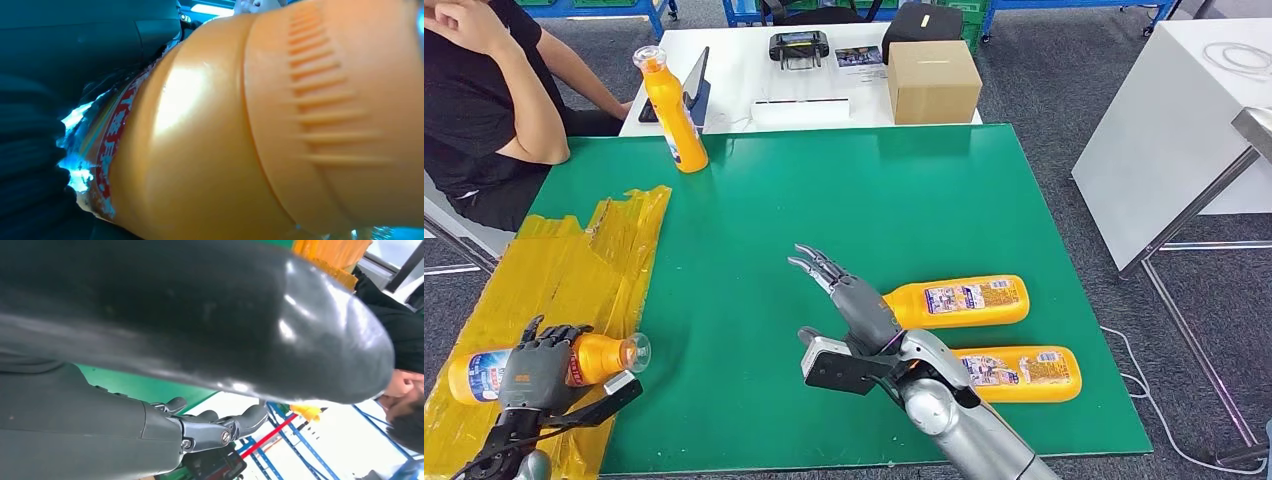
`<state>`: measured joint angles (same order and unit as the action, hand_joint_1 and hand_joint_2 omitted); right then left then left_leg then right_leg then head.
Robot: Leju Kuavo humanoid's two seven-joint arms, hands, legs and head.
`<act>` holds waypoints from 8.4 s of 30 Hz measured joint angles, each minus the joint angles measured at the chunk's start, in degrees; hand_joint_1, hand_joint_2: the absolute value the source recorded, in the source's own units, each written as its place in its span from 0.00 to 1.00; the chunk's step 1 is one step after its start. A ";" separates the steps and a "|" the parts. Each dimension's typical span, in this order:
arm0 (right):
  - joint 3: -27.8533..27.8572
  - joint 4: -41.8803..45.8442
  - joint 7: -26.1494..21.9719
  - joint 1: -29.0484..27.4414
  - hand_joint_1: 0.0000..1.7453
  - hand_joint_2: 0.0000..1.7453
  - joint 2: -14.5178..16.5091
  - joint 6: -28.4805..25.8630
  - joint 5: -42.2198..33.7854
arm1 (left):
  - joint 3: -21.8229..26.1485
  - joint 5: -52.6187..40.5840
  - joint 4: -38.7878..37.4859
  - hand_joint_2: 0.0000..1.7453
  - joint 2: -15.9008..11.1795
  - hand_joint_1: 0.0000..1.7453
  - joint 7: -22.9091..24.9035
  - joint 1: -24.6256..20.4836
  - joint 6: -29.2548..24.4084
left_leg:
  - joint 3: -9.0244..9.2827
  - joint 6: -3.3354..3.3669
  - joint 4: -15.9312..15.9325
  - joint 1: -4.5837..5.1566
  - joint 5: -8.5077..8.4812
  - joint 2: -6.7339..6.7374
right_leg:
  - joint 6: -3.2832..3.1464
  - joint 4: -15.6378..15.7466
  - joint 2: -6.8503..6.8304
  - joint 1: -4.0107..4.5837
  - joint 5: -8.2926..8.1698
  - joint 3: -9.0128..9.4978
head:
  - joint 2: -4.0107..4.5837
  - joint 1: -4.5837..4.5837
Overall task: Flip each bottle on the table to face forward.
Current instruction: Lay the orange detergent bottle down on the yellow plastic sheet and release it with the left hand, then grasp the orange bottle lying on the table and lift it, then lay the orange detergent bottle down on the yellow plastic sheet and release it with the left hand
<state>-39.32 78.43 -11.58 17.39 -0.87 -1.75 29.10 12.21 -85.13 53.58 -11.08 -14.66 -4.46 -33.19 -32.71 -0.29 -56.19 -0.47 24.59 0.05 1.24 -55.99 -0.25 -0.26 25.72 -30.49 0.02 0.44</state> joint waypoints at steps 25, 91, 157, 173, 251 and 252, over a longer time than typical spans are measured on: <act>-0.23 -1.54 -1.30 0.71 0.00 1.00 -1.33 0.42 0.21 | 2.77 23.40 13.23 1.00 -3.78 0.00 -21.73 10.66 22.44 | 0.35 -0.19 0.21 0.30 -0.21 -0.16 | 0.17 -0.02 -0.09 -0.33 0.22 0.17 | 0.00 0.01; 49.99 24.83 3.76 -40.24 0.00 1.00 -22.27 13.21 14.17 | 21.75 89.62 47.50 0.00 20.96 0.00 -24.65 15.44 74.16 | -0.33 0.44 0.04 0.51 0.20 0.01 | 0.45 0.31 -0.06 -0.52 0.29 -0.43 | 0.00 0.02; 17.40 17.08 23.95 -35.05 0.00 1.00 -50.78 12.51 7.83 | 15.13 93.88 42.79 0.00 17.01 0.00 -24.51 11.94 71.10 | 0.54 0.79 -0.07 0.48 0.63 0.29 | 0.69 0.61 0.16 -0.47 0.46 -0.05 | 0.00 0.20; 12.83 14.06 25.21 -31.40 1.00 1.00 -51.74 12.29 4.40 | 15.02 93.86 42.00 0.00 17.01 0.00 -24.72 11.05 71.32 | 1.23 1.00 -0.06 0.28 0.91 0.54 | 0.72 1.28 0.23 -0.22 0.47 0.89 | 0.00 0.20; -2.54 -21.53 0.52 6.65 1.00 1.00 15.69 3.76 -10.44 | -15.29 93.64 39.64 1.00 23.13 0.00 -15.49 6.56 54.00 | 0.52 1.11 -0.05 0.20 0.89 0.40 | 0.93 1.31 0.19 -0.17 0.51 1.11 | 0.00 0.19; -2.79 -21.75 0.52 6.65 1.00 1.00 15.69 3.76 -10.39 | -15.29 93.23 39.68 1.00 23.11 0.00 -15.70 6.68 53.78 | 0.51 1.11 -0.05 0.20 0.89 0.40 | 0.93 1.31 0.19 -0.17 0.51 1.10 | 0.00 0.20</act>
<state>-42.11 56.69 -11.06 24.04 14.82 2.01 18.71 -3.08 8.10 93.26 12.03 -30.36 2.22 20.59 -32.20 0.81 -56.24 -0.27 25.48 0.45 2.16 -54.68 -0.06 -0.43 26.23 -29.39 0.02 0.63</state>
